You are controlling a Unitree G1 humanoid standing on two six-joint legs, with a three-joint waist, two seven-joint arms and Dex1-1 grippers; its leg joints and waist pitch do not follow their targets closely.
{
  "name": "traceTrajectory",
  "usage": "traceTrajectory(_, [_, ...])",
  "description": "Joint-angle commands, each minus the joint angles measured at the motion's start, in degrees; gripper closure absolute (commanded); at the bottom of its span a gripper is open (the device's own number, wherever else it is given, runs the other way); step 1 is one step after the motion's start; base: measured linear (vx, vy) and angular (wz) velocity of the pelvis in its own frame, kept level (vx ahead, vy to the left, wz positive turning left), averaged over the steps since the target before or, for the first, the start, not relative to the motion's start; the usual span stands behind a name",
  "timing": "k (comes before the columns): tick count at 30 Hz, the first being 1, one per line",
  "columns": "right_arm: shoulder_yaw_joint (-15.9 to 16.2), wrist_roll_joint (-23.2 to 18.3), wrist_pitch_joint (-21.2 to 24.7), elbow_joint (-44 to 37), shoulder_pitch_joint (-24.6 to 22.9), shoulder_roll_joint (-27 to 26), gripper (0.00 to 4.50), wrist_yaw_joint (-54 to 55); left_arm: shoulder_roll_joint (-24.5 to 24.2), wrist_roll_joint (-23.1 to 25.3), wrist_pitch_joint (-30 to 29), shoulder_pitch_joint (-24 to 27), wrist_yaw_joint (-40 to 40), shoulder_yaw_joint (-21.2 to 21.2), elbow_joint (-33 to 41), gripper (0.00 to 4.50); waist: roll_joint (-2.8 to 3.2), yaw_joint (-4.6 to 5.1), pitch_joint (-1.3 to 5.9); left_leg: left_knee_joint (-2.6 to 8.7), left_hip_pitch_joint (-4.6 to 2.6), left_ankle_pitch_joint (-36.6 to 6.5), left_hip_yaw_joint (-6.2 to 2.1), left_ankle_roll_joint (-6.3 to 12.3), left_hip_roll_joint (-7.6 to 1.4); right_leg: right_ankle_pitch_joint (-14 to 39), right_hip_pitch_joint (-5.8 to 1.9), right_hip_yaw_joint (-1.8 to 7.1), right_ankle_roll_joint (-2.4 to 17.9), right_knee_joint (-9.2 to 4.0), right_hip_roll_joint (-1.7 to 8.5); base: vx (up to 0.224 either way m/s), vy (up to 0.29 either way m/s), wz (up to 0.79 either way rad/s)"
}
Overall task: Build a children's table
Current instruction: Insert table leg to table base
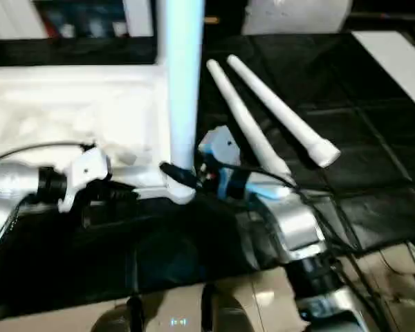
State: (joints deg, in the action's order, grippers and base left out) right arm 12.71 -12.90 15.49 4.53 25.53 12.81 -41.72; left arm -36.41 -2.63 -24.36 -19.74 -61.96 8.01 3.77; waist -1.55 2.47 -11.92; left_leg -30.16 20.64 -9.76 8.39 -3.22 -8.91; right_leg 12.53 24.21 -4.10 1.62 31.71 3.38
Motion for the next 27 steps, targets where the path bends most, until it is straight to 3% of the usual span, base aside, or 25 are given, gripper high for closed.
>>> traceTrajectory(1, [1.03,5.74,5.38,12.00,-3.18,0.27,2.63,6.09,1.82,0.30,-7.03,3.29,4.68,-1.88,7.10,4.50,0.96,-0.61,0.77,5.11,0.39,-27.59,-2.88,-0.40,-4.44,34.24,-1.80,3.87,6.66,-4.71,6.48,0.000,0.000,0.00])
traceTrajectory(2, [0.55,5.78,5.39,13.31,-2.34,-0.82,2.63,8.15,3.63,0.47,-10.53,4.93,6.57,-1.63,11.68,4.50,0.66,-0.33,0.82,4.92,-0.07,-27.74,-2.73,-0.38,-4.54,33.28,-1.62,4.11,7.19,-4.52,6.51,0.000,0.000,0.00])
traceTrajectory(3, [0.32,5.86,5.24,14.18,-1.82,-1.38,2.63,9.10,4.60,0.56,-12.04,5.41,7.41,-1.21,13.72,4.50,0.80,-0.08,0.53,4.91,-0.08,-27.91,-2.62,-0.28,-4.51,33.01,-1.60,4.07,7.73,-4.63,6.34,0.000,0.000,0.00])
traceTrajectory(4, [-0.07,6.02,4.69,16.39,-0.45,-2.68,2.63,10.89,6.85,0.95,-14.78,5.57,9.01,0.37,17.36,4.50,-0.19,0.00,0.69,4.77,-0.40,-27.99,-2.37,-0.14,-4.41,33.92,-1.48,4.09,7.38,-4.84,6.25,0.000,0.000,0.00])
traceTrajectory(5, [-0.17,6.18,4.34,17.37,0.17,-3.28,2.63,11.60,7.45,0.73,-16.24,5.45,10.09,1.31,19.09,4.50,0.20,0.02,0.55,4.46,-0.77,-28.69,-2.45,0.02,-4.11,36.33,-1.24,4.03,6.87,-5.11,6.31,0.000,0.000,0.00])
traceTrajectory(7, [-0.23,6.31,4.11,18.02,0.59,-3.73,2.63,12.11,7.66,0.40,-17.53,5.37,11.08,2.05,20.51,4.50,0.36,-0.20,0.62,4.29,-0.96,-27.95,-2.27,0.41,-4.03,35.97,-1.18,4.10,6.38,-5.32,6.24,0.000,0.000,0.00])
traceTrajectory(8, [-0.09,6.32,4.09,18.15,0.78,-4.17,2.63,12.19,7.86,0.85,-17.91,4.66,12.14,2.22,20.12,4.50,-0.36,-0.16,0.79,4.41,-0.92,-27.72,-2.14,0.60,-4.13,33.81,-1.33,4.03,6.57,-5.18,5.97,0.000,0.000,0.00])
traceTrajectory(12, [0.93,6.03,4.21,17.95,0.67,-4.83,2.63,10.90,8.05,3.26,-16.91,2.50,14.50,1.92,16.77,4.50,-0.25,-0.59,0.68,4.31,-1.40,-27.77,-1.90,0.55,-3.99,32.18,-1.14,4.11,6.42,-5.07,5.79,0.000,0.000,0.00])
traceTrajectory(17, [1.11,6.38,3.20,19.66,1.17,-5.31,2.63,11.32,7.72,5.73,-19.40,1.75,17.30,2.17,16.62,4.50,-0.18,-0.70,0.91,4.27,-1.22,-26.93,-1.91,0.19,-4.10,29.61,-1.58,4.07,7.56,-4.68,5.92,0.000,0.000,0.00])
traceTrajectory(23, [1.03,6.73,1.95,21.26,1.84,-5.61,2.63,11.57,7.61,7.47,-20.49,1.33,20.01,3.16,15.14,4.50,-0.15,-0.91,1.03,4.04,-1.38,-27.24,-1.94,0.24,-3.87,32.49,-1.65,3.85,6.89,-5.05,5.94,0.000,0.000,0.00])
traceTrajectory(24, [0.39,6.16,2.00,22.10,2.35,-5.96,2.07,11.45,8.70,6.23,-20.65,0.35,20.54,2.39,14.02,4.50,0.00,-0.93,1.13,3.90,-1.60,-27.52,-1.86,0.21,-3.75,33.09,-1.58,3.74,6.72,-5.20,5.86,0.000,0.000,0.00])
traceTrajectory(26, [-0.12,5.84,1.95,22.91,2.91,-6.18,2.07,11.49,9.67,4.88,-20.64,-0.63,20.58,1.69,12.97,4.50,0.09,-1.09,1.15,3.83,-1.77,-27.77,-1.80,0.20,-3.67,32.79,-1.55,3.63,6.84,-5.28,5.73,0.000,0.000,0.00])
traceTrajectory(27, [-0.12,5.84,1.95,22.91,2.91,-6.18,1.82,11.49,9.67,4.88,-20.64,-0.63,20.58,1.69,12.97,4.50,0.15,-1.30,1.30,3.70,-1.90,-27.89,-1.83,0.15,-3.63,32.20,-1.59,3.55,7.51,-5.27,5.64,0.000,0.000,0.00])
